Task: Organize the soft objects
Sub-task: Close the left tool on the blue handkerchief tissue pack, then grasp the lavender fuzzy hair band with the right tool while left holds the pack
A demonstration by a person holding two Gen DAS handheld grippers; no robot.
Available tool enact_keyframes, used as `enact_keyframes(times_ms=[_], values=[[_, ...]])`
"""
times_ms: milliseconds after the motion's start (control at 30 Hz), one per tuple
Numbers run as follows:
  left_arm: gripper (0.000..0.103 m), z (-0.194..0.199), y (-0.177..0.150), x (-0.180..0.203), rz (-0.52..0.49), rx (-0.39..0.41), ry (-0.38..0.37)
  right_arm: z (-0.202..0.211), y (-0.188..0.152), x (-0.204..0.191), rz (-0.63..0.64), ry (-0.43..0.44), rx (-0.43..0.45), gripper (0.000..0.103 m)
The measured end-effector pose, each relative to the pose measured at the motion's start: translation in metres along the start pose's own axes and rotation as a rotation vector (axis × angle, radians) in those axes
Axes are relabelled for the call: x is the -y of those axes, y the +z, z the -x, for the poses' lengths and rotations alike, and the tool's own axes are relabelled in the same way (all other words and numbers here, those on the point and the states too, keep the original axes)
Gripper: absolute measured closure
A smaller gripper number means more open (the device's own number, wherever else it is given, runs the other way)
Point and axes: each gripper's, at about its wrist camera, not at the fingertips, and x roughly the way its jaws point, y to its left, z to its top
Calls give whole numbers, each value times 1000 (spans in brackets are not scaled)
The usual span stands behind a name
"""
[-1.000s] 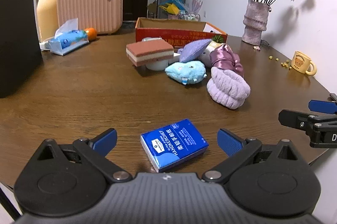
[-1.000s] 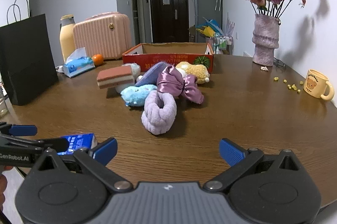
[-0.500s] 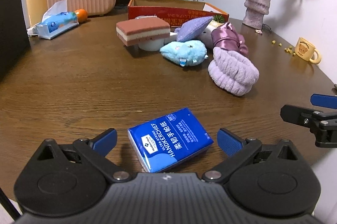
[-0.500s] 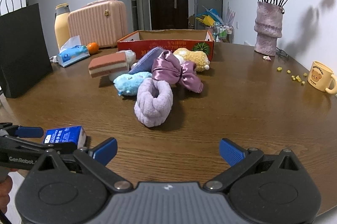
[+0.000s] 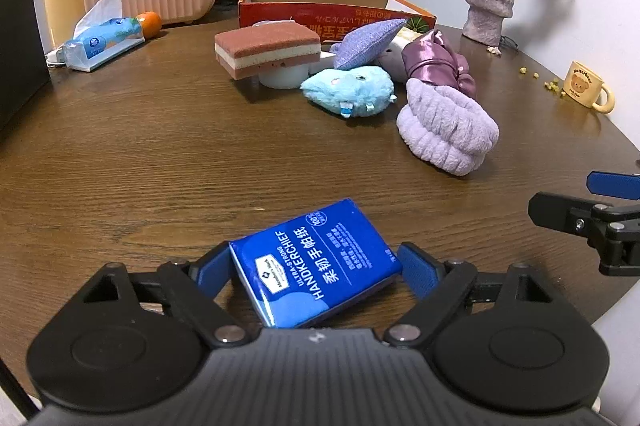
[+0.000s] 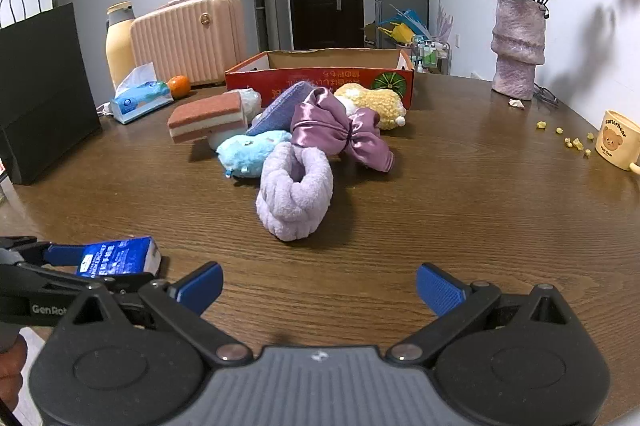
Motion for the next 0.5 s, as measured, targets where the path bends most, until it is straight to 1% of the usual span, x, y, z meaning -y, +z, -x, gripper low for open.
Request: enact_keyframes(times_ms=[100, 300, 500], values=[[15, 2, 0, 0, -1, 7, 6, 0, 0, 0, -2, 1, 1, 0], [15, 13, 3, 2, -12, 56, 14, 3, 1, 0, -5, 9, 15, 0], [15, 22, 5, 3, -23, 89, 24, 7, 3, -1, -7, 14, 32, 0]])
